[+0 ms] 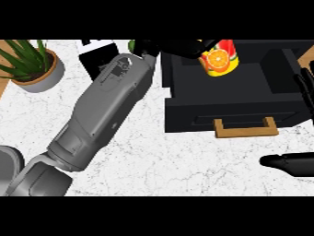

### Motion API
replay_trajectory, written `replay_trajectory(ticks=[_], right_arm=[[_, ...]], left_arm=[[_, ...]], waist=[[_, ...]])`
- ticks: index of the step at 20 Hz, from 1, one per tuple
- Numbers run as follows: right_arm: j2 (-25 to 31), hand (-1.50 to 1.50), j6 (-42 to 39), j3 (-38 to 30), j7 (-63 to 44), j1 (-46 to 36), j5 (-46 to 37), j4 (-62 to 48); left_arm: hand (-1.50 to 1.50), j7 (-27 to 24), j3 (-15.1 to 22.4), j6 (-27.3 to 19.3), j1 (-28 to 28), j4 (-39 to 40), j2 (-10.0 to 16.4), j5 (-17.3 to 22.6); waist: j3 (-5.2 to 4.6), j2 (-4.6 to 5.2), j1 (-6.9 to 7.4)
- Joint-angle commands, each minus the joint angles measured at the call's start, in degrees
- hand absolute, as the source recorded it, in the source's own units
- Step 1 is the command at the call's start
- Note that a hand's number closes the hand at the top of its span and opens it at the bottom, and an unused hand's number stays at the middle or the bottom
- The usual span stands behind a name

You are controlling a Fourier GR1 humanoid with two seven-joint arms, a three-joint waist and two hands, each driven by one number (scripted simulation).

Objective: Pick up the cup, place it into the drawer and close the drawer

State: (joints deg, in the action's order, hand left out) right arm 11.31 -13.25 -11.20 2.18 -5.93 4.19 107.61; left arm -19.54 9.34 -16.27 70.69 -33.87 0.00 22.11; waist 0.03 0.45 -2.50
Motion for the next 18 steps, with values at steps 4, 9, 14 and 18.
replay_trajectory(ticks=[4,9,14,18], right_arm=[[-1.39,-1.50,1.30,1.29,-1.88,0.81,-0.87,3.04],[-1.25,-1.50,0.58,1.09,0.76,-0.69,-1.11,-1.27],[-0.37,-1.50,-0.32,0.66,-1.11,-0.58,0.49,2.01],[1.48,-1.50,-1.73,-0.48,-0.63,-3.45,1.42,-0.96]], left_arm=[[1.50,-2.82,9.69,-2.24,-1.77,3.59,0.00,6.20],[1.50,-1.37,13.22,-3.01,2.87,10.24,0.00,8.46],[-1.50,-0.22,22.08,-5.65,-0.96,8.63,0.00,8.77],[-1.50,5.31,24.95,-6.94,3.20,10.36,0.00,10.71]], waist=[[-0.02,-0.08,-0.27],[0.03,0.53,-1.45],[0.02,0.33,-1.83],[0.06,0.73,-2.80]])
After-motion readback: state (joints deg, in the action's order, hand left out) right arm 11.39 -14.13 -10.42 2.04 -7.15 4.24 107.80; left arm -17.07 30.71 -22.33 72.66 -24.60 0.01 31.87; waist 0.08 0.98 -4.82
